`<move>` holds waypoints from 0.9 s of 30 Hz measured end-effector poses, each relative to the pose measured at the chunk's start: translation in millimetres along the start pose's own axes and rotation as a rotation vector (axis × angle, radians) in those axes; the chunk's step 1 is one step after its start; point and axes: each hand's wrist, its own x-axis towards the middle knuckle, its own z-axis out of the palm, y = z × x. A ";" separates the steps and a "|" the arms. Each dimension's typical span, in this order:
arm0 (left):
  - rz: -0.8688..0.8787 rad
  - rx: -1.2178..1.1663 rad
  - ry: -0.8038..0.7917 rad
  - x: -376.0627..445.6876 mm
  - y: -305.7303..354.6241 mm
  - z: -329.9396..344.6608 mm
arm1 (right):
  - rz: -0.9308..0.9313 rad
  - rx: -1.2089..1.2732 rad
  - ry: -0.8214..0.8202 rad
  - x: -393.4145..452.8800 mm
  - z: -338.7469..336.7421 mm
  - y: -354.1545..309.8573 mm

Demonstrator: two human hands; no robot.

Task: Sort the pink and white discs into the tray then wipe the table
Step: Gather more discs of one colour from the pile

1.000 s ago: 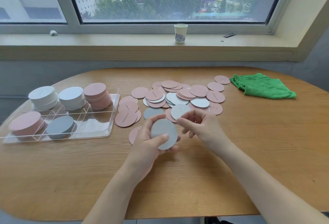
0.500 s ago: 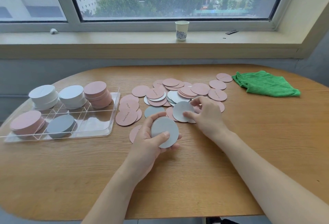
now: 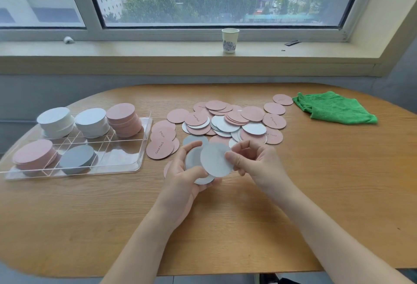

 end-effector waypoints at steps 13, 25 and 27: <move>0.008 0.008 -0.054 -5.8 -1.8 -7.2 | -0.054 -0.240 -0.050 -0.3 19.4 2.9; 0.045 0.045 0.143 -19.1 17.4 -40.4 | -0.152 -0.879 0.030 77.5 54.0 19.7; 0.051 0.047 0.144 -18.9 17.8 -42.9 | -0.118 -0.912 0.022 82.2 56.9 20.0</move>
